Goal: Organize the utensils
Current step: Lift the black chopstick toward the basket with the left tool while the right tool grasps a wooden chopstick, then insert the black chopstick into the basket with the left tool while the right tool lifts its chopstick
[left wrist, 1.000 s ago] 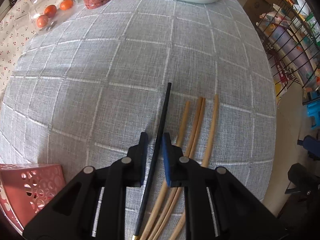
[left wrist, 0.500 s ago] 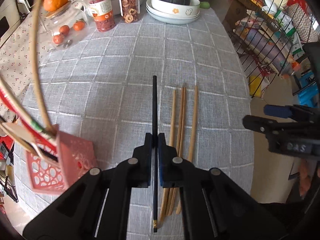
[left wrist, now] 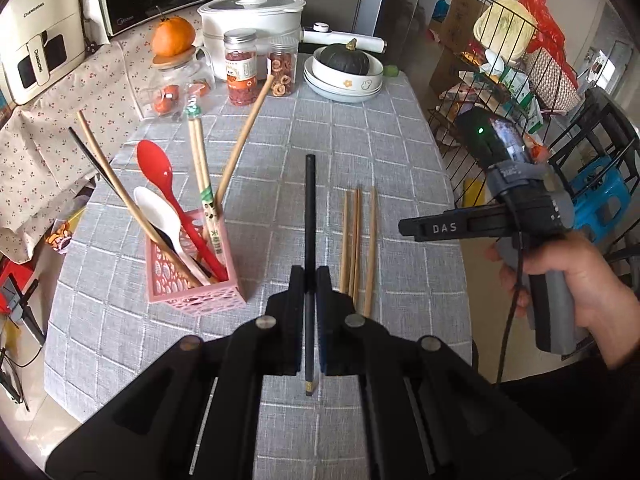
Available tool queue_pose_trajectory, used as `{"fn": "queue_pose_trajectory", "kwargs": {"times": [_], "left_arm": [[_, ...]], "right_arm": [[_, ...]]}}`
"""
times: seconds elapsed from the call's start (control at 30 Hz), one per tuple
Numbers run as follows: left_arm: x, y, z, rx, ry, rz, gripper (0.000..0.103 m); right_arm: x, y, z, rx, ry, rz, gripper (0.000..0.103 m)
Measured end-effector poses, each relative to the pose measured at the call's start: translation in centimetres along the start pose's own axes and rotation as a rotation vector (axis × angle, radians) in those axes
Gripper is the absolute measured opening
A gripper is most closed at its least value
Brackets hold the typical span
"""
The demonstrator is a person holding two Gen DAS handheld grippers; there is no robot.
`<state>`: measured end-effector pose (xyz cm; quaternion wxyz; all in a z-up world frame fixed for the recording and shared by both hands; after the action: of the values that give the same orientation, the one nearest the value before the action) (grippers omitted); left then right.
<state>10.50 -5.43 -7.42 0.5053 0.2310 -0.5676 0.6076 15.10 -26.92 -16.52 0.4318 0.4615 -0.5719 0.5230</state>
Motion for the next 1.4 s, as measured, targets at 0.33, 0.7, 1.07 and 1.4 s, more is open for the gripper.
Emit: {"fn": "queue_pose_trajectory", "kwargs": {"times": [0.33,0.7,1.07,1.4], "left_arm": [[1.9,-0.5,-1.4,0.008,0.034,0.023,0.006],[3.2,-0.1,-2.8,0.011,0.035,0.054,0.006],[4.9,0.2,-4.0,0.032,0.047,0.108,0.006],[8.1,0.3,-4.5,0.029,0.064,0.219,0.006]], "right_arm": [[-2.9,-1.5,-0.7,-0.042,-0.018,-0.04,0.073],[-6.3,-2.8,-2.2,-0.023,-0.005,-0.084,0.051],[-5.6,-2.2,-2.6,0.001,-0.077,-0.046,0.007],[2.2,-0.6,-1.4,0.043,-0.127,0.147,0.007]]}}
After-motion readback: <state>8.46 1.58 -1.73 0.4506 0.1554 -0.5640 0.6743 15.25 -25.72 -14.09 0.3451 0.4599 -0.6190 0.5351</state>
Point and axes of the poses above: each gripper's, at about its wrist camera, not at the fingertips, and x roughly against the way its jaws point, z to its right, y to its underside, the point moved 1 cm from there along -x, roughly the way its jaws point, and after that the axes turned 14 degrees about x, right-handed, at the moved point
